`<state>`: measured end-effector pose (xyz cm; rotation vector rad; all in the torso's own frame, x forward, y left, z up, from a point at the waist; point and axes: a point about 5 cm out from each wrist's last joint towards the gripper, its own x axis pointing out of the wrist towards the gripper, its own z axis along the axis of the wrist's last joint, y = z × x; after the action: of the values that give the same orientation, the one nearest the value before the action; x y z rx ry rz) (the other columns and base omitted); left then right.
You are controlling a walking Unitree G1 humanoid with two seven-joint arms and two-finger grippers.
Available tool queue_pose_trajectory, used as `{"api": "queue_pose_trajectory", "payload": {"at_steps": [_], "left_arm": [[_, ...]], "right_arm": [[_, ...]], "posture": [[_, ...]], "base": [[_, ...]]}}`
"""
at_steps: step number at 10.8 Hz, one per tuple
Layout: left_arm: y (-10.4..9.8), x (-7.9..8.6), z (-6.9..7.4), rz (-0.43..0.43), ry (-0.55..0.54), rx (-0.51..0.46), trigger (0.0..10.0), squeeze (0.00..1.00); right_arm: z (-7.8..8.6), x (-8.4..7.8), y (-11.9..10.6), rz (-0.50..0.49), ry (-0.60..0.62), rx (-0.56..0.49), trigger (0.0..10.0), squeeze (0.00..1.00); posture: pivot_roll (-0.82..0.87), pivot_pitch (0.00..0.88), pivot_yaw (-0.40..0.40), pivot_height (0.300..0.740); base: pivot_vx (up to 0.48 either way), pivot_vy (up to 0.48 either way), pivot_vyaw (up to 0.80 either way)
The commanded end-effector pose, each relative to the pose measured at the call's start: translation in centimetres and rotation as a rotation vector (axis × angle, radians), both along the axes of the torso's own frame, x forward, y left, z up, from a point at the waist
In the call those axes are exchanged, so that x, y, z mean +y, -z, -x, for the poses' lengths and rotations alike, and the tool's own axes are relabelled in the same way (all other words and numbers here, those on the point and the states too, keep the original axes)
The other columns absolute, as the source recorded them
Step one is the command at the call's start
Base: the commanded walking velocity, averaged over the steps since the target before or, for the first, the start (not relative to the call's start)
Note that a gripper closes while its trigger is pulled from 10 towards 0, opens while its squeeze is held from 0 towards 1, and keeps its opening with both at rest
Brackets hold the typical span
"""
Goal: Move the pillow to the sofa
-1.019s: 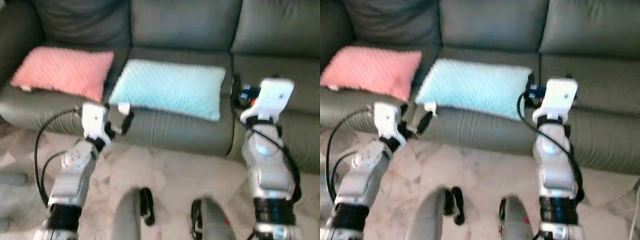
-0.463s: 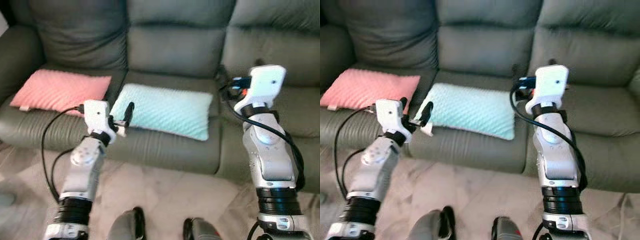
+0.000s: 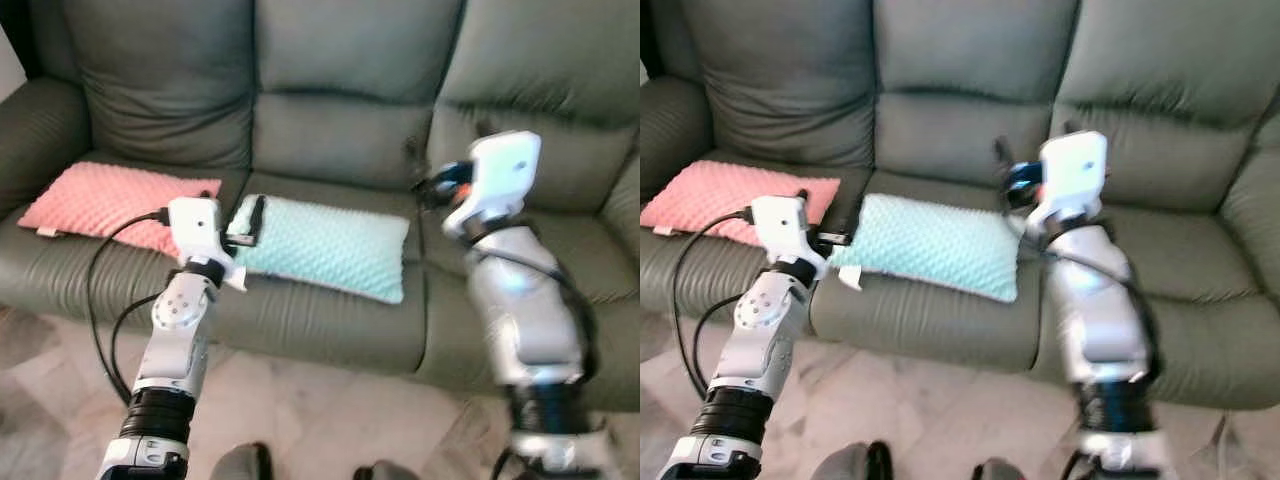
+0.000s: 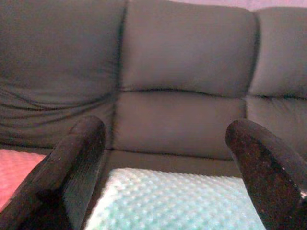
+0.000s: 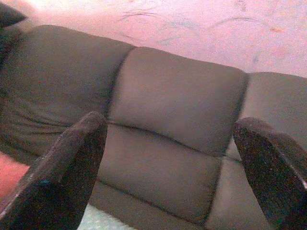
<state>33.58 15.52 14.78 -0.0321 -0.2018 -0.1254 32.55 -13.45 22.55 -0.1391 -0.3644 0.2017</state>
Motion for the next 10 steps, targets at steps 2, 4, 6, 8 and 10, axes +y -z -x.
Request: {"api": "queue_pose_trajectory", "payload": {"at_steps": [2,4,6,8,10], "left_arm": [[2.2,1.1,1.0,-0.032,-0.044,0.059,10.0,0.0],[3.5,1.5,1.6,-0.069,-0.056,0.091,10.0,0.0],[3.3,1.8,1.4,-0.081,-0.067,0.085,10.0,0.0],[3.0,2.3,0.9,-0.084,-0.096,0.072,10.0,0.0],[3.1,2.4,1.1,-0.111,-0.103,0.08,10.0,0.0]], "right_arm": [[0.4,0.5,1.1,-0.022,0.029,0.026,10.0,0.0],[0.8,-0.3,2.7,-0.069,0.119,0.066,10.0,0.0],[1.1,-1.1,3.4,-0.11,0.166,0.085,10.0,0.0],[1.3,-1.0,3.5,-0.114,0.171,0.083,10.0,0.0],[1.2,-1.7,3.5,-0.107,0.188,0.083,10.0,0.0]], "posture": [[-0.11,0.086,-0.028,0.74],[-0.1,0.099,-0.009,0.74],[-0.11,0.096,0.004,0.74],[-0.11,0.095,0.009,0.74],[-0.11,0.104,0.009,0.74]], "base": [[0.0,0.0,0.0],[0.0,0.0,0.0],[0.0,0.0,0.0],[0.0,0.0,0.0],[0.0,0.0,0.0]]}}
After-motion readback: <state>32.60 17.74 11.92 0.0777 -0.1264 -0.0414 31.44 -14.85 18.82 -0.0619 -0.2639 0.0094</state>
